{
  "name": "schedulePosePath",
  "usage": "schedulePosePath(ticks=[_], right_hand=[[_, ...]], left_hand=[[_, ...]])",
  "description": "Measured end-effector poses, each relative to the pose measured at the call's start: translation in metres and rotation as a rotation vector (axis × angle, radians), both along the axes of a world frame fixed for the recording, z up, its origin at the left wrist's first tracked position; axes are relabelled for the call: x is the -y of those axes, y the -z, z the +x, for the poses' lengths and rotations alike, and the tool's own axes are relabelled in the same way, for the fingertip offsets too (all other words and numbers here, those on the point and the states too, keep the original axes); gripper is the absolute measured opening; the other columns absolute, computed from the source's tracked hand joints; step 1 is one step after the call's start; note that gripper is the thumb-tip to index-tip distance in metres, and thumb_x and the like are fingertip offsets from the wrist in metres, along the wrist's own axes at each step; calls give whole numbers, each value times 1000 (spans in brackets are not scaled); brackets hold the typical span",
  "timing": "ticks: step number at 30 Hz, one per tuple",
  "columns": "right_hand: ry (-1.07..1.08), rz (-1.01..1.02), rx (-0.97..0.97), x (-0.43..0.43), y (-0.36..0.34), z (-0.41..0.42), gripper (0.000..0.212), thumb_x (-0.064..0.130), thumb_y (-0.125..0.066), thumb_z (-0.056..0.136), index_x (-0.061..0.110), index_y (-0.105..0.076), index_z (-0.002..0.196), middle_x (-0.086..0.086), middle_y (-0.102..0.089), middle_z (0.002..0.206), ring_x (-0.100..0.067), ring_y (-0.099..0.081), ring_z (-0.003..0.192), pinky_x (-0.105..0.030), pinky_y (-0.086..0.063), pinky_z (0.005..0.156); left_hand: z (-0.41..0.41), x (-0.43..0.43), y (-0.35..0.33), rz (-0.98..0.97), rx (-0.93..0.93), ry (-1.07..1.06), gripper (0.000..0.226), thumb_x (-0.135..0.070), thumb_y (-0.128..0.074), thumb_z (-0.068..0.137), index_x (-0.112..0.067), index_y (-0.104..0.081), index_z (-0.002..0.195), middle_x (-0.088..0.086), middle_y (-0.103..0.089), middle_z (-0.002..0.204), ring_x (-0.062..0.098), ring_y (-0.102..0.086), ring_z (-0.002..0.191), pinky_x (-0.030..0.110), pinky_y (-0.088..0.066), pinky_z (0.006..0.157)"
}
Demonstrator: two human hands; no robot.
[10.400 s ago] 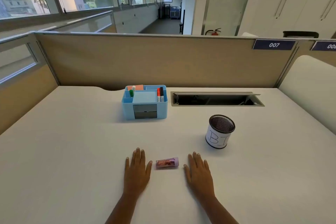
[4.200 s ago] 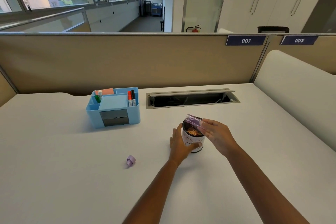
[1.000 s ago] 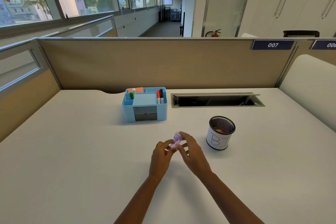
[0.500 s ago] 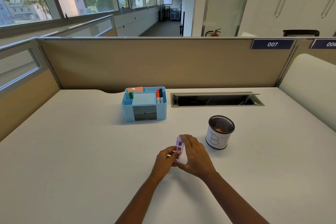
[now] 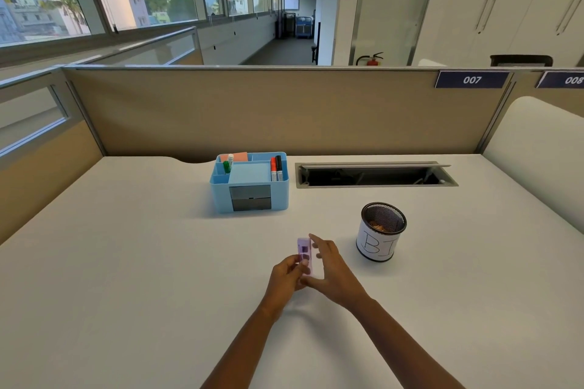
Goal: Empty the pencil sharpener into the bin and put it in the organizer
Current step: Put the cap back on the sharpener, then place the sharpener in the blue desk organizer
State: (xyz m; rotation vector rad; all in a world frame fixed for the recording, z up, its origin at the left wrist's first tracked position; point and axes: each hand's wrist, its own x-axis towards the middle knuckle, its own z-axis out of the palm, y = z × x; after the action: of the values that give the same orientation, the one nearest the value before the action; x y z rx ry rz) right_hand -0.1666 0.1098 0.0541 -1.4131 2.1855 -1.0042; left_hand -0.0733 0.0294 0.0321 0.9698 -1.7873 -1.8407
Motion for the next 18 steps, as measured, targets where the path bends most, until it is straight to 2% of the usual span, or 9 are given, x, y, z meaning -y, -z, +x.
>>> schedulePosePath(ticks=[3,6,9,14,18], right_hand=[[78,-45,-3,2,2,6,45,13,-61,84,12,-44,125,-14,-51,124,-22,-55,106,-26,-47,86],[144,-58,-79,6,6,9,33,15,-57,87,10,-50,119,-14,-56,118,-24,-54,104,-27,-45,87],[175,-60,-134,9,6,10,30,19,-52,90,10,-50,119,-12,-56,118,-22,-51,106,-22,-41,85],[166,-43,-168,18,8,9,30,20,-48,92,11,-50,121,-11,-57,118,-22,-51,105,-21,-41,83],[167,1,-177,27,10,6,33,25,-47,93,13,-48,123,-10,-57,124,-21,-50,110,-25,-42,90]], left_hand=[[-3,-1,-5,166,-63,-52,17,-19,-43,95,-16,-54,107,5,-63,104,24,-64,90,29,-55,79],[-5,-2,-9,233,-57,-50,23,-18,-43,95,-11,-53,114,7,-62,109,29,-62,97,41,-49,92],[-5,-2,-11,240,-51,-42,20,-17,-44,94,-13,-52,112,6,-61,110,29,-62,98,43,-48,95],[-4,2,-11,187,-21,-87,30,-19,-47,93,-8,-50,121,7,-61,112,27,-62,96,42,-49,94],[0,10,-13,94,2,-129,34,-21,-47,93,-8,-47,124,5,-58,113,23,-61,93,37,-49,89]])
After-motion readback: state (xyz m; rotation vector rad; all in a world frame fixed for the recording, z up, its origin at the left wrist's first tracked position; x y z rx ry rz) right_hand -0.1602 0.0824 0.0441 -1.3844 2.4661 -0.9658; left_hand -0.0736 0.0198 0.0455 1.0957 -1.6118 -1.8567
